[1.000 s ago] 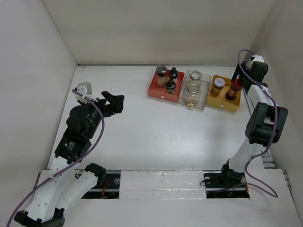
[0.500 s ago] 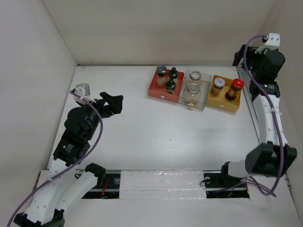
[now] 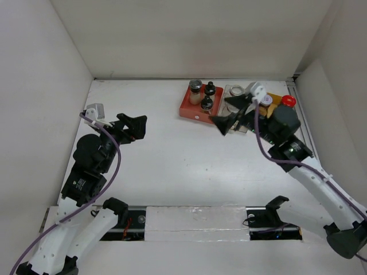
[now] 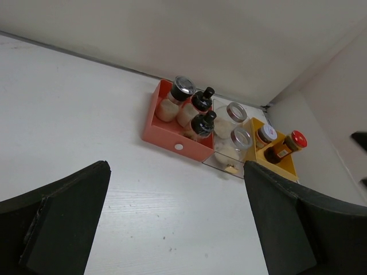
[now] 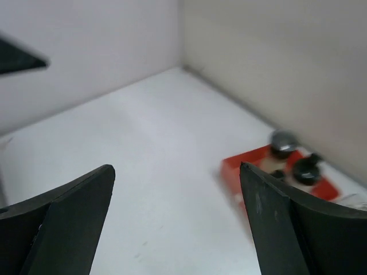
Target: Organize the condiment bottles
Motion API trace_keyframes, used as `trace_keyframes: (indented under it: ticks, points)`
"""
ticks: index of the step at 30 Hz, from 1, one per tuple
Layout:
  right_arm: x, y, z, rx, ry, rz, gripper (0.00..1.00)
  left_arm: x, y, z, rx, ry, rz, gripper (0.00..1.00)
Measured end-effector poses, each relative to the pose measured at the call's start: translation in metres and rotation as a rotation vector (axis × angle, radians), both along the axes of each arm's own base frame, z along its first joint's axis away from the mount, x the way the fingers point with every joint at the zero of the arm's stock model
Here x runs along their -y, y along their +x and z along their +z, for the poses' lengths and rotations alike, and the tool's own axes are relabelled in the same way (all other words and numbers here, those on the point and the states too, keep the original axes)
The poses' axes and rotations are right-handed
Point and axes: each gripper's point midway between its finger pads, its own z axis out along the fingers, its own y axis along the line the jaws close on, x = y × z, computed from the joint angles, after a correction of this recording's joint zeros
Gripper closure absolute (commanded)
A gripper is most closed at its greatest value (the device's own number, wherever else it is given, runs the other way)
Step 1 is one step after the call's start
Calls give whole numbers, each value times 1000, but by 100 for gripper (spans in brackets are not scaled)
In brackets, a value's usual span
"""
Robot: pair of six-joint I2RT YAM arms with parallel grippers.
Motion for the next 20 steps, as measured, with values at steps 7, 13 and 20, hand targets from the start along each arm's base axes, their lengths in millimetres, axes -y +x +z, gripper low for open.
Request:
trace_keyframes:
  ticks: [7,13,20]
  points:
    - [-85,-81,-112,-172,-198,358,5,-1,-3,3,10,-10,1,1]
    - [-121,-99,-211,-319,-379,413,5,-1,-5,5,16,-21,-1,1]
    - [-126,-83,-280,-417,-493,342,5,0,-7,4,17,-26,-14,1]
